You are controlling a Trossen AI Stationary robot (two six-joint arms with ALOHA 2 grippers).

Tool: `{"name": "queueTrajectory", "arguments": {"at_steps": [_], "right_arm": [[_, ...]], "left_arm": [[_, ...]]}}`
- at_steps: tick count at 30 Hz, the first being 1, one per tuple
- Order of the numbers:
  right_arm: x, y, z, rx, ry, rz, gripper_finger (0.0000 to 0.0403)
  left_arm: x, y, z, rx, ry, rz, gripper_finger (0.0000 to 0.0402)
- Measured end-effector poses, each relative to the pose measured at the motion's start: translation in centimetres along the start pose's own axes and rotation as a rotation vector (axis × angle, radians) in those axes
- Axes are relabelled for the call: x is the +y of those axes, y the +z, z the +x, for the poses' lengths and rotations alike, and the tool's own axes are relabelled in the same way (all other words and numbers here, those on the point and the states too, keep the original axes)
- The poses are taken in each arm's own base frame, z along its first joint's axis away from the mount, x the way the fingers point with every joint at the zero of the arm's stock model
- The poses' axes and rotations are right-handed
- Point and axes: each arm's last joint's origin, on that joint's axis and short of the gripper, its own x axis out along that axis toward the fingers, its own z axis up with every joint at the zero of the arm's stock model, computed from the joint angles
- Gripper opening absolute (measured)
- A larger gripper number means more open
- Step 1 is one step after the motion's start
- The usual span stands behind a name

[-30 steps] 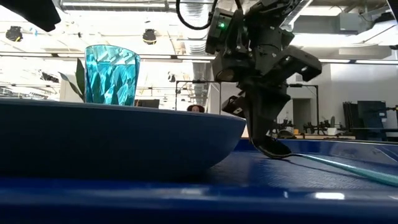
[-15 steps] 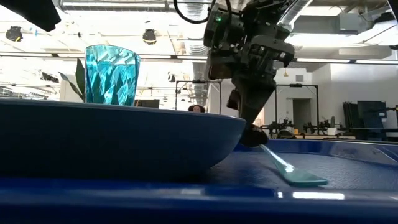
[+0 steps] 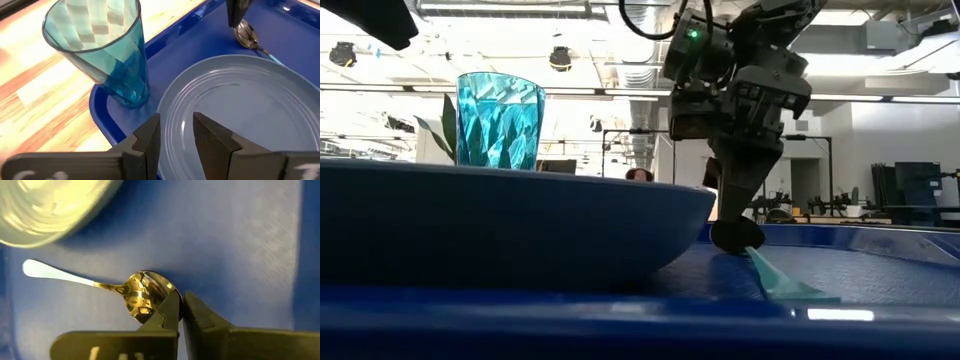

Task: Pick and place plate/cup/fork/spoon on tray
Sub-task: Adjust the blue spoon on the blue serving tray

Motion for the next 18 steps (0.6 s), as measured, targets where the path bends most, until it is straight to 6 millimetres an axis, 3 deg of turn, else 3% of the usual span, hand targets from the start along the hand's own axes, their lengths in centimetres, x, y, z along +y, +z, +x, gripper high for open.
{"name": "queueTrajectory", "arguments": {"at_steps": [18], "right_arm": [[1.2,-0.7,0.4,0.052,-0.017,-0.075,0.0043]], "left_arm": [[0.0,0.0,0.0,-0.003,-0.001,0.001,0.0103]]}}
